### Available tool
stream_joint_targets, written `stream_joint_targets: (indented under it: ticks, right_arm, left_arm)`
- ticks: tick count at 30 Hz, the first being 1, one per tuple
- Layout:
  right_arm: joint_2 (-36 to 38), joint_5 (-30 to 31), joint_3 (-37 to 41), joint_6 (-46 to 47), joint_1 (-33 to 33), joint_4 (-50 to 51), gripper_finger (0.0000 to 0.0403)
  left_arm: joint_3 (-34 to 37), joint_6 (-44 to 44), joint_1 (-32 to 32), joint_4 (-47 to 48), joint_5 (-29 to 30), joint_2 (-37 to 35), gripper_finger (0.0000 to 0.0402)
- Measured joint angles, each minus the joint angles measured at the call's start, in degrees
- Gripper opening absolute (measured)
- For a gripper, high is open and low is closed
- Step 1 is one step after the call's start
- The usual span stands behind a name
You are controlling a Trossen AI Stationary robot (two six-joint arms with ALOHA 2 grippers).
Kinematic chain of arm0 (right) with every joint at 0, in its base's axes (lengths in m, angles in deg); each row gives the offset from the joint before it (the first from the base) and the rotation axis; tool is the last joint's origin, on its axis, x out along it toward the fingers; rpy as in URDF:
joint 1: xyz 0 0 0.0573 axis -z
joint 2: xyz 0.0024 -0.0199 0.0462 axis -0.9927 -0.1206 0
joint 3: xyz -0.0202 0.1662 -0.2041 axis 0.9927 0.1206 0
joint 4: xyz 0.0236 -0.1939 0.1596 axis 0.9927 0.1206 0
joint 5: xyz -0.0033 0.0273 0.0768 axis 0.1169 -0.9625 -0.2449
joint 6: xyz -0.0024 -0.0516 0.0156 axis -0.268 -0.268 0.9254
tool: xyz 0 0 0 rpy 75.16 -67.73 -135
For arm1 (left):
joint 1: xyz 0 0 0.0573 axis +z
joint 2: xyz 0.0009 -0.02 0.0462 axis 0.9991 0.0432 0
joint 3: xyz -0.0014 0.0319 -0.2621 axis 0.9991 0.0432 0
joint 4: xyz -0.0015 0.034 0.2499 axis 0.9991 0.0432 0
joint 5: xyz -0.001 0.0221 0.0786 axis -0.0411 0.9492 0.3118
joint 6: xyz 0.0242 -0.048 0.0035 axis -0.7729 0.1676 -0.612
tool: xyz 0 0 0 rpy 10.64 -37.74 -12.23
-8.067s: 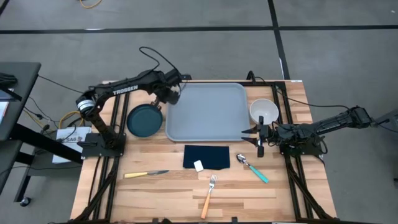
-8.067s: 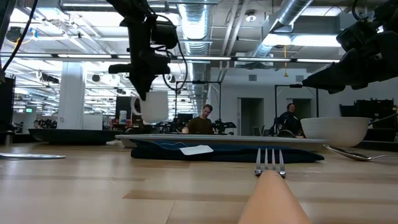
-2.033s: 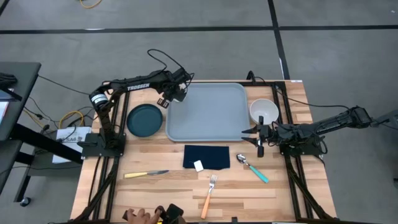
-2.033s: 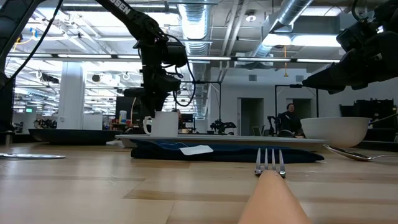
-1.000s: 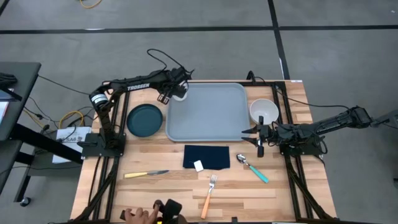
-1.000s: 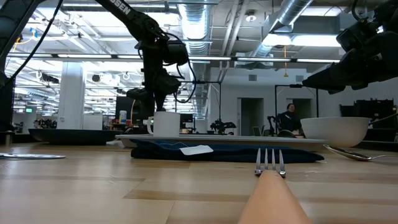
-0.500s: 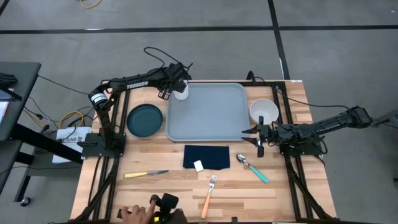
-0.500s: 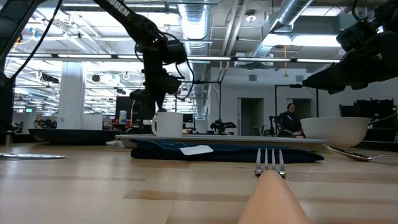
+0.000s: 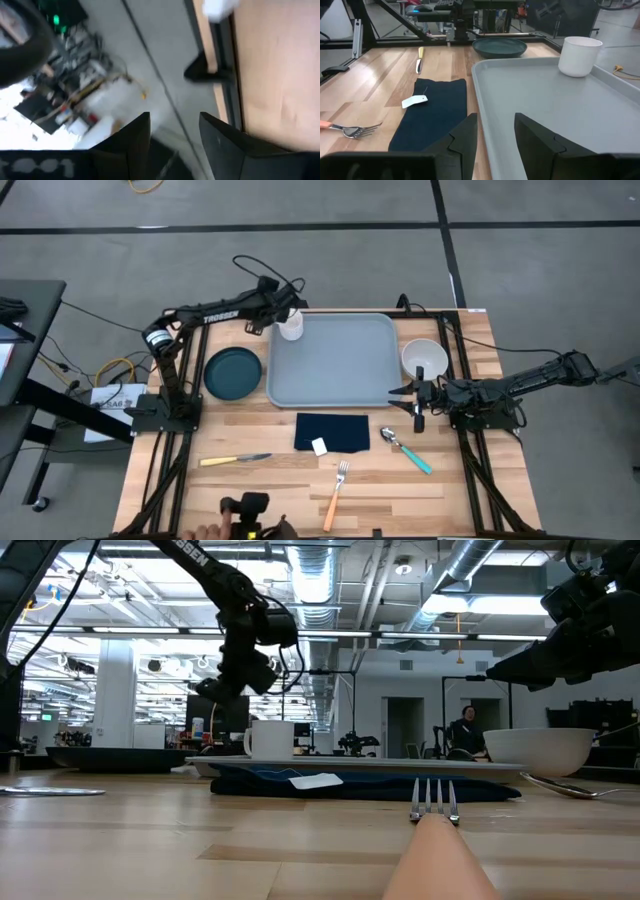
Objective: Set up tray
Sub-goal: Put the dark green plate under the white cup on the gray serving tray
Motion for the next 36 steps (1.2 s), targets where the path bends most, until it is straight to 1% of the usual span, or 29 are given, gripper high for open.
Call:
stream_joint_targets:
  ticks: [2, 4, 6, 9, 11, 13, 14, 16, 19, 20, 21, 22, 23, 27, 32, 36]
  right_arm:
    - [0.0, 0.0, 0.0, 0.0, 0.0, 0.0, 0.0122]
    - [0.0, 0.0, 0.0, 0.0, 0.0, 0.0, 0.0122]
    - [0.0, 0.0, 0.0, 0.0, 0.0, 0.0, 0.0122]
    - [0.0, 0.0, 0.0, 0.0, 0.0, 0.0, 0.0122]
    - [0.0, 0.0, 0.0, 0.0, 0.0, 0.0, 0.0122]
    - [0.0, 0.0, 0.0, 0.0, 0.0, 0.0, 0.0122]
    - [0.0, 0.0, 0.0, 0.0, 0.0, 0.0, 0.0122]
    - [0.0, 0.0, 0.0, 0.0, 0.0, 0.0, 0.0122]
    - [0.0, 0.0, 0.0, 0.0, 0.0, 0.0, 0.0122]
    - [0.0, 0.0, 0.0, 0.0, 0.0, 0.0, 0.0122]
    - [0.0, 0.0, 0.0, 0.0, 0.0, 0.0, 0.0122]
    - [0.0, 0.0, 0.0, 0.0, 0.0, 0.0, 0.0122]
    - [0.0, 0.0, 0.0, 0.0, 0.0, 0.0, 0.0122]
    - [0.0, 0.0, 0.0, 0.0, 0.0, 0.0, 0.0122]
    - [0.0, 0.0, 0.0, 0.0, 0.0, 0.0, 0.0122]
    - [0.0, 0.0, 0.0, 0.0, 0.0, 0.0, 0.0122]
  left_arm:
    - [0.0, 3.2, -0.6, 3.6, 3.5, 0.0, 0.0162]
    - [0.0, 7.0, -1.0, 8.5, 4.6, 0.0, 0.0162]
    - [0.0, 11.6, -1.2, 15.0, 3.4, -0.2, 0.0162]
    - [0.0, 20.4, -1.6, 26.5, -1.8, -0.4, 0.0162]
    - [0.0, 26.9, -1.6, 33.8, -8.2, -0.5, 0.0162]
    - [0.0, 33.8, -1.6, 39.7, -16.2, -0.6, 0.0162]
    - [0.0, 37.3, -1.6, 42.0, -21.0, -0.6, 0.0162]
    - [0.0, 42.3, -1.6, 44.5, -32.5, -0.6, 0.0162]
    - [0.0, 45.3, -2.0, 43.9, -49.9, -0.8, 0.0162]
    - [0.0, 45.4, -2.4, 44.1, -54.6, -1.1, 0.0162]
    - [0.0, 45.3, -3.1, 44.3, -58.0, -1.4, 0.0162]
    - [0.0, 45.1, -3.8, 44.3, -60.1, -1.4, 0.0162]
    - [0.0, 44.6, -4.6, 44.2, -61.0, -1.4, 0.0162]
    - [0.0, 43.0, -8.0, 44.1, -61.1, -2.1, 0.0162]
    - [0.3, 43.5, -12.2, 42.1, -61.2, -3.1, 0.0162]
    - [4.9, 42.9, -15.6, 37.2, -61.6, -7.7, 0.0162]
